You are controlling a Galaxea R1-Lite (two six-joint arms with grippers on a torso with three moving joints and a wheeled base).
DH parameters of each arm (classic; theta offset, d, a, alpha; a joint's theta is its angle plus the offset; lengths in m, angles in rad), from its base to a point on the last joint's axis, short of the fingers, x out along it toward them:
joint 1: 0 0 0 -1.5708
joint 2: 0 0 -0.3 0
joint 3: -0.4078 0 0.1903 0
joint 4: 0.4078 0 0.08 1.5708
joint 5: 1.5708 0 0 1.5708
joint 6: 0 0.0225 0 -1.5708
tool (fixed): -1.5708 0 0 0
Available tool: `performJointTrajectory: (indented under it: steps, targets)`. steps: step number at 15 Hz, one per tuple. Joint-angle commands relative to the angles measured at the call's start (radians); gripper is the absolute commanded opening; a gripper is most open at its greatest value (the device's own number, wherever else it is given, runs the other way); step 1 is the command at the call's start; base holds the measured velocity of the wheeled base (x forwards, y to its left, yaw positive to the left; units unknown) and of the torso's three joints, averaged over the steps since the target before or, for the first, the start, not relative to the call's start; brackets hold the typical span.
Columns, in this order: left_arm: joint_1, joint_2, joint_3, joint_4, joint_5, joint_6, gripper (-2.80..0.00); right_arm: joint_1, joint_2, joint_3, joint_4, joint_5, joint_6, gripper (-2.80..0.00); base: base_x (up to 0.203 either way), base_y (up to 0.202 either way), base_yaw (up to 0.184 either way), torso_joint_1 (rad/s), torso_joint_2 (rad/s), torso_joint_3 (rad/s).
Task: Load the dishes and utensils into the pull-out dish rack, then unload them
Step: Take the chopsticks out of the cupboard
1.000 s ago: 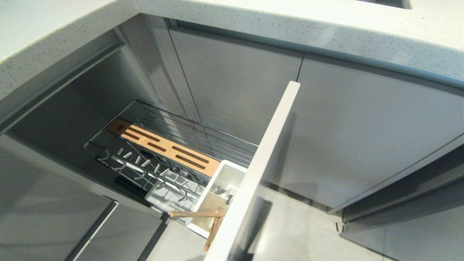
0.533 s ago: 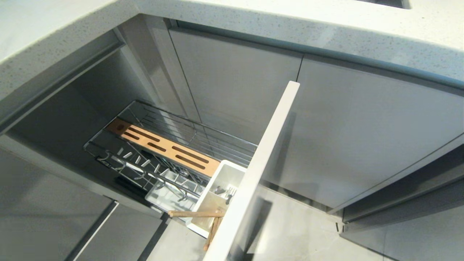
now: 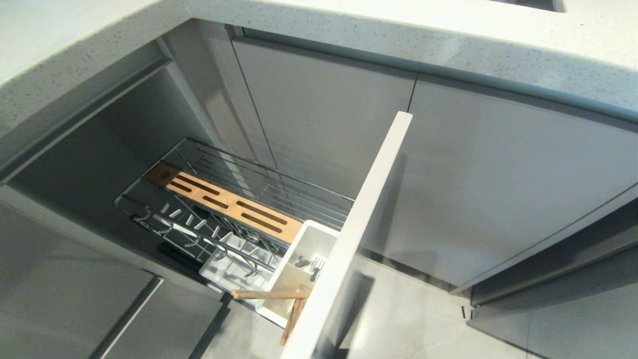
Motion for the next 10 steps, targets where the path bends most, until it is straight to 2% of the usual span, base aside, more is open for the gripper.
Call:
performJointTrajectory:
  steps: [1,3,5,7,10]
  targets:
    - [-0.214,0.077,0.034,0.028,0.088,-0.002,-2.8,0.001,0.001,0.002,0.0,0.0,0.0,-2.8,0.0,0.0,0.0,0.0,0.0,0.0]
    - [-0.275,0.155,0.078,0.064,0.152,0.002,-2.8,0.001,0.001,0.002,0.0,0.0,0.0,-2.8,0.0,0.0,0.0,0.0,0.0,0.0]
    - [-0.352,0.194,0.108,0.166,0.16,-0.001,-2.8,0.001,0.001,0.002,0.0,0.0,0.0,-2.8,0.0,0.0,0.0,0.0,0.0,0.0]
    - [-0.359,0.238,0.114,0.302,0.142,0.003,-2.8,0.001,0.001,0.002,0.0,0.0,0.0,-2.8,0.0,0.0,0.0,0.0,0.0,0.0]
    - [-0.357,0.291,0.091,0.529,0.079,0.004,-2.8,0.001,0.001,0.002,0.0,0.0,0.0,-2.8,0.0,0.0,0.0,0.0,0.0,0.0]
